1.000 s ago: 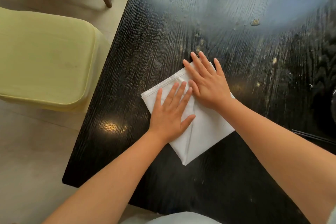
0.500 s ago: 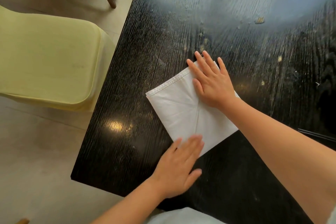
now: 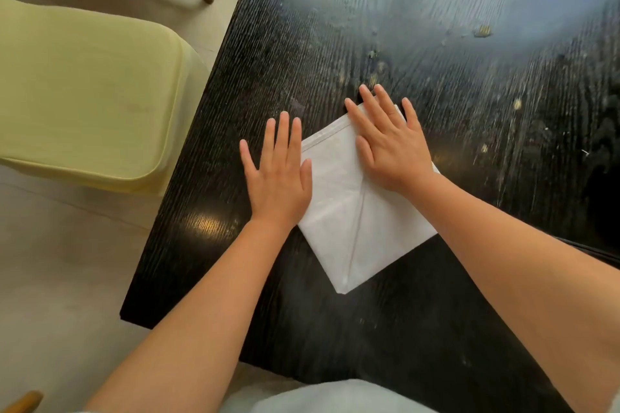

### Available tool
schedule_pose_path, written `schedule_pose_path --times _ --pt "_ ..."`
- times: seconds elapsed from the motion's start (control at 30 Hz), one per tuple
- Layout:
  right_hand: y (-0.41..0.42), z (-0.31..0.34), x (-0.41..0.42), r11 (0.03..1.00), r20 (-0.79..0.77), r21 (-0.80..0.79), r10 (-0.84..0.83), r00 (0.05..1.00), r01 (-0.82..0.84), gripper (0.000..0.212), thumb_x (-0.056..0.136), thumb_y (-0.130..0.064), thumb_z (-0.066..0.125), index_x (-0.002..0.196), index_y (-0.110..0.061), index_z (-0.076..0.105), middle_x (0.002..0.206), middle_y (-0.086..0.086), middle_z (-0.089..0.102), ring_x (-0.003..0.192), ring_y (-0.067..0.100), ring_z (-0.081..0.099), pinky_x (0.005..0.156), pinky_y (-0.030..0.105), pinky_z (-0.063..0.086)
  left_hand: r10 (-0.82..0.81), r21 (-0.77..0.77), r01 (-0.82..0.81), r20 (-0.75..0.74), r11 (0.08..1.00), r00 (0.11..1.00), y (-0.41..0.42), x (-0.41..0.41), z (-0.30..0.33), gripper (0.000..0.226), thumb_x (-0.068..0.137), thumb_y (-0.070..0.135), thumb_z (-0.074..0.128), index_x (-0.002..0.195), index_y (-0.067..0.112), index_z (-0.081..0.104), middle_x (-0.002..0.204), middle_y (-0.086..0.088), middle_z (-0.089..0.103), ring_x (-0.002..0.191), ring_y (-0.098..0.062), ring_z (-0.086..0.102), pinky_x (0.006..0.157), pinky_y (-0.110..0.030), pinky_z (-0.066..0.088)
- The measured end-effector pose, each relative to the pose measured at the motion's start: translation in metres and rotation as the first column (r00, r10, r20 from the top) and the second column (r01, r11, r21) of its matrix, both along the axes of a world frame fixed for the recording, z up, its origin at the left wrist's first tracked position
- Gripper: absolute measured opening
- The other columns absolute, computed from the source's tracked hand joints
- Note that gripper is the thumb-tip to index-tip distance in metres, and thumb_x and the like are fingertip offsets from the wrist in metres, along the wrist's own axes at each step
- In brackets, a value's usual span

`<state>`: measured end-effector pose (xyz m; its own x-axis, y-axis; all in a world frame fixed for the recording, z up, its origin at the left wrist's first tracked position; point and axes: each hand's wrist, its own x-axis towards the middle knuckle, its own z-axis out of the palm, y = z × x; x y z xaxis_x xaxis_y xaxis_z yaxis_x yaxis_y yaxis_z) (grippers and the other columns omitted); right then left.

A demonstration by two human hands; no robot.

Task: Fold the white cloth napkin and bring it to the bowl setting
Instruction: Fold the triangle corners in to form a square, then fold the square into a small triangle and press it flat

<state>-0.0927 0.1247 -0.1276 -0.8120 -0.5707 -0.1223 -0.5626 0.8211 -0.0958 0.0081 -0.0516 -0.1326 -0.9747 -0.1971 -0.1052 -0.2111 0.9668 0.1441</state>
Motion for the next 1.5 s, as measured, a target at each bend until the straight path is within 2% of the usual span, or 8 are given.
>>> schedule_pose_path --times 0.27,0.4,0.53,0.67,0.87,1.03,1.27,1.5 --pt "0.001 0.011 0.003 0.992 -0.023 -0.063 -0.111 0.994 0.110 0.060 0.094 -0.040 0.032 0.148 -0.025 0.013 0.158 0.005 0.011 0.145 0.019 0.006 0.114 0.052 0.003 0.024 -0.004 -0.024 0.044 1.000 0.999 -0.012 0.010 0.009 0.067 0.092 0.046 0.016 0.148 0.008 0.015 0.156 -0.012 0.017 0.144 -0.025 0.010 0.108 -0.059 -0.004" --pt "0.018 0.022 0.021 0.895 -0.074 -0.275 -0.384 0.920 0.352 0.055 0.090 -0.030 0.046 0.141 -0.013 0.034 0.144 0.012 0.041 0.130 0.028 0.037 0.105 0.049 0.028 -0.007 0.204 0.040 -0.162 0.978 0.987 -0.007 -0.008 0.030 0.057 0.089 0.039 0.035 0.134 0.005 0.046 0.133 -0.013 0.052 0.126 -0.027 0.045 0.109 -0.052 0.021" --pt "0.045 0.027 0.038 0.826 -0.056 -0.330 -0.500 0.864 0.457 0.043 0.083 -0.016 0.061 0.124 -0.005 0.055 0.113 0.013 0.060 0.105 0.033 0.053 0.087 0.049 0.040 -0.085 0.250 0.130 -0.183 0.959 0.979 0.010 -0.032 0.039 0.044 0.087 0.031 0.050 0.121 0.003 0.056 0.105 -0.011 0.062 0.097 -0.028 0.057 0.082 -0.043 0.046" --pt "0.053 0.028 0.044 0.809 0.013 -0.278 -0.536 0.844 0.518 0.037 0.082 -0.017 0.065 0.117 -0.006 0.062 0.099 0.012 0.062 0.091 0.030 0.054 0.085 0.046 0.037 -0.070 0.216 0.100 -0.139 0.971 0.988 0.016 -0.041 0.037 0.031 0.082 0.017 0.067 0.108 0.001 0.063 0.095 -0.014 0.059 0.086 -0.033 0.056 0.064 -0.035 0.041" --pt "0.048 0.033 0.039 0.792 0.064 -0.186 -0.581 0.811 0.582 0.018 0.087 -0.024 0.055 0.100 -0.016 0.063 0.082 0.000 0.058 0.080 0.020 0.049 0.080 0.032 0.021 0.011 0.245 -0.015 0.016 0.969 1.000 0.016 -0.052 0.044 0.033 0.087 0.023 0.061 0.117 0.010 0.055 0.104 -0.010 0.058 0.098 -0.028 0.052 0.073 -0.037 0.043" --pt "0.047 0.031 0.035 0.768 0.115 -0.159 -0.610 0.784 0.621 0.015 0.087 -0.025 0.051 0.089 -0.017 0.063 0.081 -0.001 0.059 0.079 0.019 0.049 0.075 0.030 0.016 0.060 0.332 -0.107 0.149 0.937 0.987 0.013 -0.061 0.047 0.016 0.084 0.019 0.061 0.098 0.011 0.061 0.097 -0.005 0.055 0.093 -0.025 0.052 0.076 -0.042 0.048" --pt "0.042 0.033 0.038 0.773 0.120 -0.173 -0.598 0.792 0.610 0.010 0.084 -0.017 0.051 0.080 -0.017 0.060 0.077 -0.001 0.057 0.079 0.021 0.050 0.077 0.031 0.017 -0.043 0.350 0.008 0.091 0.937 0.995 0.009 -0.060 0.048 0.003 0.082 0.013 0.061 0.079 0.011 0.060 0.086 -0.003 0.053 0.081 -0.022 0.052 0.064 -0.035 0.044" --pt "0.048 0.060 0.018 0.685 0.501 -0.135 -0.576 0.646 0.716 0.009 0.083 -0.018 0.055 0.092 -0.019 0.058 0.072 -0.010 0.052 0.080 0.016 0.052 0.089 0.035 0.024 -0.086 0.501 -0.020 0.189 0.865 0.978 -0.003 -0.074 0.069 0.010 0.081 0.012 0.060 0.090 0.016 0.063 0.085 0.004 0.063 0.083 -0.017 0.059 0.078 -0.043 0.053"
